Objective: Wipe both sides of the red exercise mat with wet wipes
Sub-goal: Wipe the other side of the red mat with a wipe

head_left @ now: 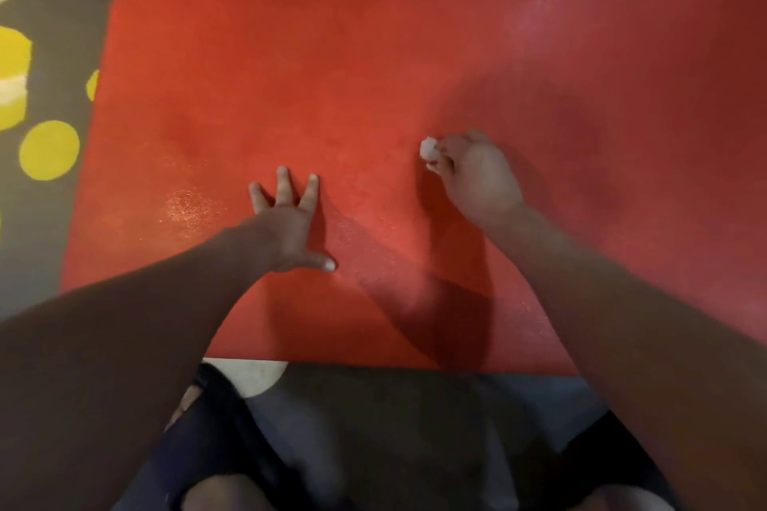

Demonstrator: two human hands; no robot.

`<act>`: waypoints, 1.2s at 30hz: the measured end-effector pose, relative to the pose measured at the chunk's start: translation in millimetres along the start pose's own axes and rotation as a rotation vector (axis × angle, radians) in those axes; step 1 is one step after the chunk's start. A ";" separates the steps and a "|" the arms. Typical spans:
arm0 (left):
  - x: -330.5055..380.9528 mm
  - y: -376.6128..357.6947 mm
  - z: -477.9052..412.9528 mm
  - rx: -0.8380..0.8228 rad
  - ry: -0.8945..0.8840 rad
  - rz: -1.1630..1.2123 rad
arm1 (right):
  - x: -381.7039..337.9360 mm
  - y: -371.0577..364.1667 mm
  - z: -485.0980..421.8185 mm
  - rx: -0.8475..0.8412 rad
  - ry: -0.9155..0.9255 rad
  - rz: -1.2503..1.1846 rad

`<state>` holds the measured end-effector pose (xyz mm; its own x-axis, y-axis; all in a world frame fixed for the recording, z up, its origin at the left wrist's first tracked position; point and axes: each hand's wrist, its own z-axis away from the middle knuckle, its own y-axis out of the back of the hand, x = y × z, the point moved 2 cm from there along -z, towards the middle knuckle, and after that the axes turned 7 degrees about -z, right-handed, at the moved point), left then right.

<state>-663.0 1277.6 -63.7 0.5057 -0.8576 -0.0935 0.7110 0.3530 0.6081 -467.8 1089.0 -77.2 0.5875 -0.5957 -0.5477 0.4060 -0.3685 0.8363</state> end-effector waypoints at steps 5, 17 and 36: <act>8.2 -6.9 -1.5 -0.009 0.043 0.027 | -8.9 -6.5 -28.2 0.045 -0.059 0.040; 9.5 -5.5 -2.6 -0.049 0.071 0.027 | -1.1 -7.4 -41.9 0.047 -0.046 0.093; 12.5 -4.0 -0.9 -0.066 0.084 0.048 | -53.8 -42.2 11.2 -0.316 0.441 -0.038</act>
<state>-659.1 1265.8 -68.0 0.5770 -0.8058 -0.1332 0.7143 0.4188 0.5607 -524.4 1128.6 -82.7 0.7785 -0.2049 -0.5933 0.5837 -0.1109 0.8043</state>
